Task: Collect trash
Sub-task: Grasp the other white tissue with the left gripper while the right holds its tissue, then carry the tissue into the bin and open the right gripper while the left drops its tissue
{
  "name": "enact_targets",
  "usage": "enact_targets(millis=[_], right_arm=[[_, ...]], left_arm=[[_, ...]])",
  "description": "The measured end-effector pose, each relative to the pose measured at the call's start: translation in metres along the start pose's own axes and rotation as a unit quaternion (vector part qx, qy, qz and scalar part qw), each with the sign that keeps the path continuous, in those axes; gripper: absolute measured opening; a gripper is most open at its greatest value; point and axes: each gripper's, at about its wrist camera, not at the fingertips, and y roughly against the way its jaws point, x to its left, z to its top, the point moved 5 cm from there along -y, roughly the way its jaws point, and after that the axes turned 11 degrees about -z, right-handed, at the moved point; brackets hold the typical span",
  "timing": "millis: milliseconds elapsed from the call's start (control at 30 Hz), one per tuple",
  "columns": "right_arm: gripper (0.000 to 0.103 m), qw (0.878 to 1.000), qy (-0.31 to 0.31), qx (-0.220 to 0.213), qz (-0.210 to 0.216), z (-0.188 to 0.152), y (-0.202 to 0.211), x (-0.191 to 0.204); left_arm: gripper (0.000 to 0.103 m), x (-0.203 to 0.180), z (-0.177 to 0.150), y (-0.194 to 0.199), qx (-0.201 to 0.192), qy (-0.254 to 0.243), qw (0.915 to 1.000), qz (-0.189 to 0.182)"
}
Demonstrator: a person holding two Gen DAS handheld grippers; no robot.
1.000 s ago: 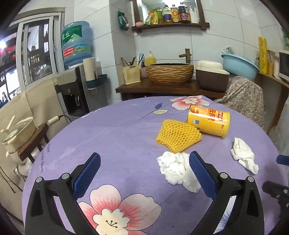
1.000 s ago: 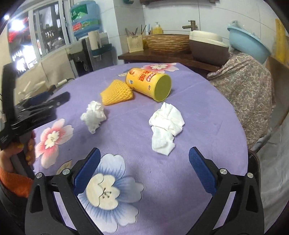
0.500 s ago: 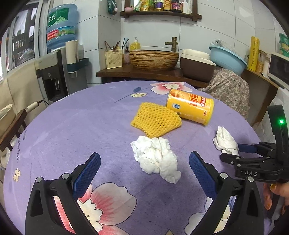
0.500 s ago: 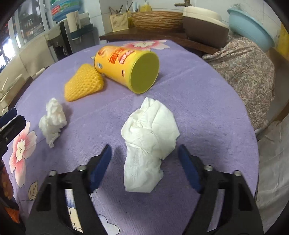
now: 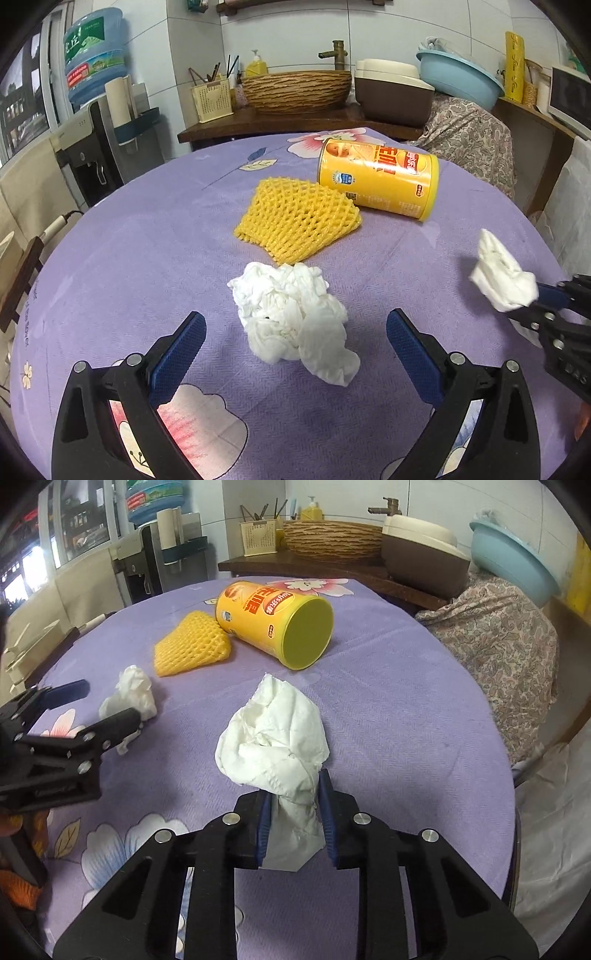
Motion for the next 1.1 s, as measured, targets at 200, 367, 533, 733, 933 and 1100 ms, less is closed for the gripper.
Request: enact_targets(millis=[200,367,533,733,933,1100], right_arm=[[0.025,1.000,-0.010,-0.011,0.011,-0.011,0.017,-0.006],[0.025,0.999,-0.023,-0.017,0.018,-0.021,0.030,-0.013],[0.025,0.999,-0.029,-0.029,0.018,-0.031,0.046,-0.019],[0.025,0.998,-0.043,-0.044,0.025,-0.049,0.065,-0.026],[0.025,0.996,-0.062,-0.057,0.024,-0.073,0.083,-0.044],[0.025,0.993,-0.095,-0.062,0.015,-0.096,0.096,-0.075]], left_arm=[[0.051,0.000,-0.004,-0.003,0.008,0.009,0.9999,-0.010],[0.036,-0.007,-0.006,0.007,-0.004,-0.010,0.9999,-0.004],[0.027,-0.012,-0.008,0.017,-0.022,-0.017,0.9996,-0.002],[0.021,-0.004,-0.007,0.028,-0.039,0.022,0.9983,-0.036],[0.019,-0.012,-0.005,0.038,-0.062,0.024,0.9956,-0.065],[0.018,-0.040,-0.005,0.042,-0.068,-0.007,0.9943,-0.081]])
